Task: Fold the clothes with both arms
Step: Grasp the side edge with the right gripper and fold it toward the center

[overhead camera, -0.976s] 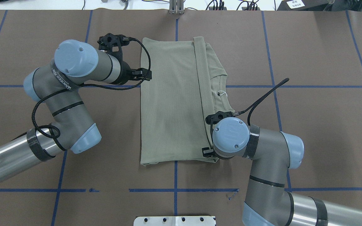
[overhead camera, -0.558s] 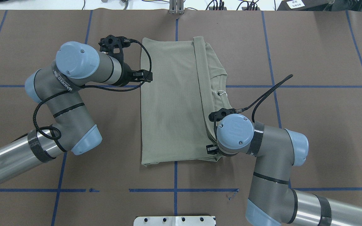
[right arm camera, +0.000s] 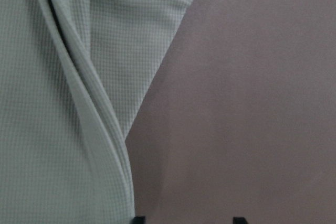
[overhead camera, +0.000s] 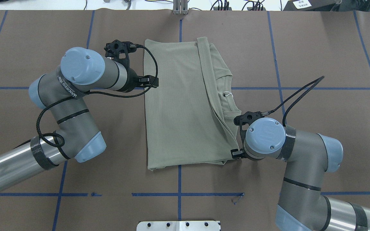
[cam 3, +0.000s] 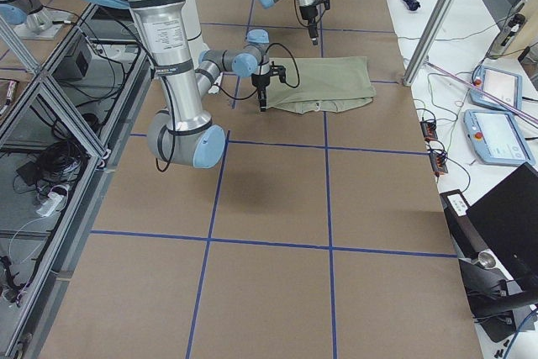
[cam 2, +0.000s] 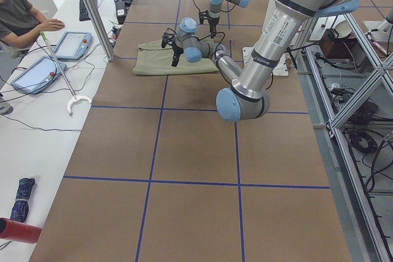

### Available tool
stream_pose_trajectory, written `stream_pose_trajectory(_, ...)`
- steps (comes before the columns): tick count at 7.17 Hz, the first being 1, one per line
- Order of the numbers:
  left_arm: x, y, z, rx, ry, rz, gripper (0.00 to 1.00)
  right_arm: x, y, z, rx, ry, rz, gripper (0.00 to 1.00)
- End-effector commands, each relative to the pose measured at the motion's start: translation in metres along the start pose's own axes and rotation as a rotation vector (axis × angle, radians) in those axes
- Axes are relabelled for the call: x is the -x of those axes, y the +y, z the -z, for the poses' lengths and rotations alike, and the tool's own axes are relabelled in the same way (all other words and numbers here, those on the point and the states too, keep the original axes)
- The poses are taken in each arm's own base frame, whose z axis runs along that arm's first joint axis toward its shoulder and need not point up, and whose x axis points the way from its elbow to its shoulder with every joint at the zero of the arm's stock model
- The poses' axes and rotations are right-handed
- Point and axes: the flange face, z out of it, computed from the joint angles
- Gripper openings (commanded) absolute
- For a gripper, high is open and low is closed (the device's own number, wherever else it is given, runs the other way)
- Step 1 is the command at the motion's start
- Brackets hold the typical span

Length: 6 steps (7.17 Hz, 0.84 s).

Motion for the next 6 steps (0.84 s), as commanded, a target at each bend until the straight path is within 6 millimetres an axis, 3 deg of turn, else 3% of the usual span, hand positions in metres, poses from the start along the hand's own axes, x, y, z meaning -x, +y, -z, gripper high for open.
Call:
stream_pose_trajectory(1,-0.001,0.000,0.001,0.000,0.002,-0.004,1.00,0.004,-0.022,0.020,-0.028,-0.031,-0.014,0.70)
stream_pose_trajectory(2,-0.002,0.000,0.003,-0.001,0.006,-0.003,1.00,0.013,-0.048,0.039,-0.065,-0.050,-0.003,0.76)
stream_pose_trajectory(3,-0.002,-0.001,0.003,-0.003,0.006,-0.002,1.00,0.026,-0.069,0.045,-0.086,-0.058,-0.005,0.76)
stream_pose_trajectory(4,-0.003,-0.001,0.005,-0.009,0.008,-0.003,1.00,0.049,-0.090,0.044,-0.092,-0.060,-0.008,0.79)
stream_pose_trajectory(6,-0.015,-0.003,0.039,-0.035,0.061,-0.022,1.00,0.086,-0.118,0.023,-0.069,-0.022,0.004,0.87)
